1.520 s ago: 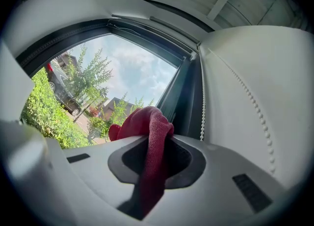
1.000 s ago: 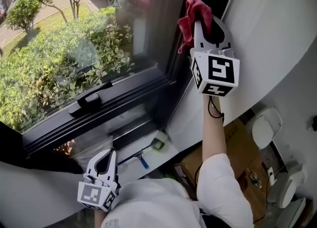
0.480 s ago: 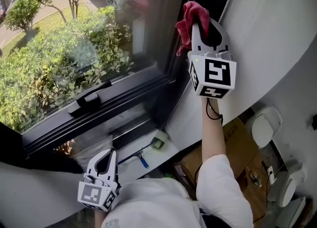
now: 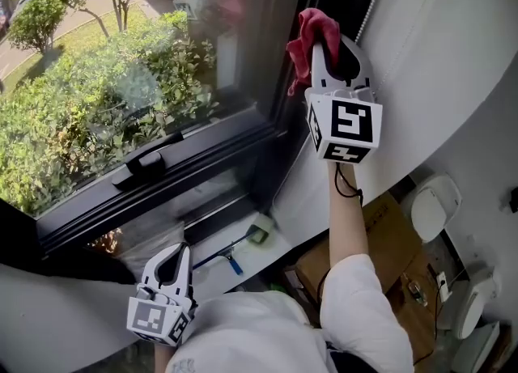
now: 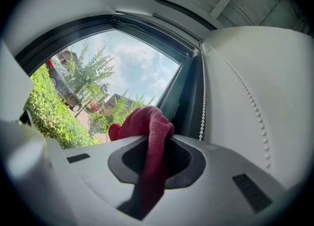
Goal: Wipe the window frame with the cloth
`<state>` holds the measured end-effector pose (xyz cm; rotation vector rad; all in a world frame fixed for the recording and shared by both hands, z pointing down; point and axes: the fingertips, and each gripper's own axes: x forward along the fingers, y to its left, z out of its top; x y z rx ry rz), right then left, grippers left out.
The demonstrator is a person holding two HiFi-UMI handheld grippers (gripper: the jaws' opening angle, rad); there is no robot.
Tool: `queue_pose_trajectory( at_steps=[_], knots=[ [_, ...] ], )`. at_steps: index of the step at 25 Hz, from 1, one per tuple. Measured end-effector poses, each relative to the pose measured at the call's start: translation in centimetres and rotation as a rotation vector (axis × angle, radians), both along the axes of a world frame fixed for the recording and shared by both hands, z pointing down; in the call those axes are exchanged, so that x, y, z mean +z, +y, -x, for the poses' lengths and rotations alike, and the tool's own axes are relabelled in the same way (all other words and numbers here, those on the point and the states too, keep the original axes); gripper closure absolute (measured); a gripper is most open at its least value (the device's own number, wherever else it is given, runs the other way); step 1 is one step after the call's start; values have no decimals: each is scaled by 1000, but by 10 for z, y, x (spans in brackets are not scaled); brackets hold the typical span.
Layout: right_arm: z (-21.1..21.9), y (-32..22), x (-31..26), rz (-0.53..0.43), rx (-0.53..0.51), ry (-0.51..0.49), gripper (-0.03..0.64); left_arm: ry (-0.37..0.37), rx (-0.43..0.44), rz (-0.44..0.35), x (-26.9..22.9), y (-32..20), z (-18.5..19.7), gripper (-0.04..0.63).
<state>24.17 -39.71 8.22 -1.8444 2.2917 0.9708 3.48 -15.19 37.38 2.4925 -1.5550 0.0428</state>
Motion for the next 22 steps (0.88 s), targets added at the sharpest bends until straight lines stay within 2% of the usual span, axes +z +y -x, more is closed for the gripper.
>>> queue_pose_trajectory(
  at_steps=[22],
  knots=[
    [1,0,20,30,4,10,552,-2,13,-5,0,4,-4,586]
  ],
)
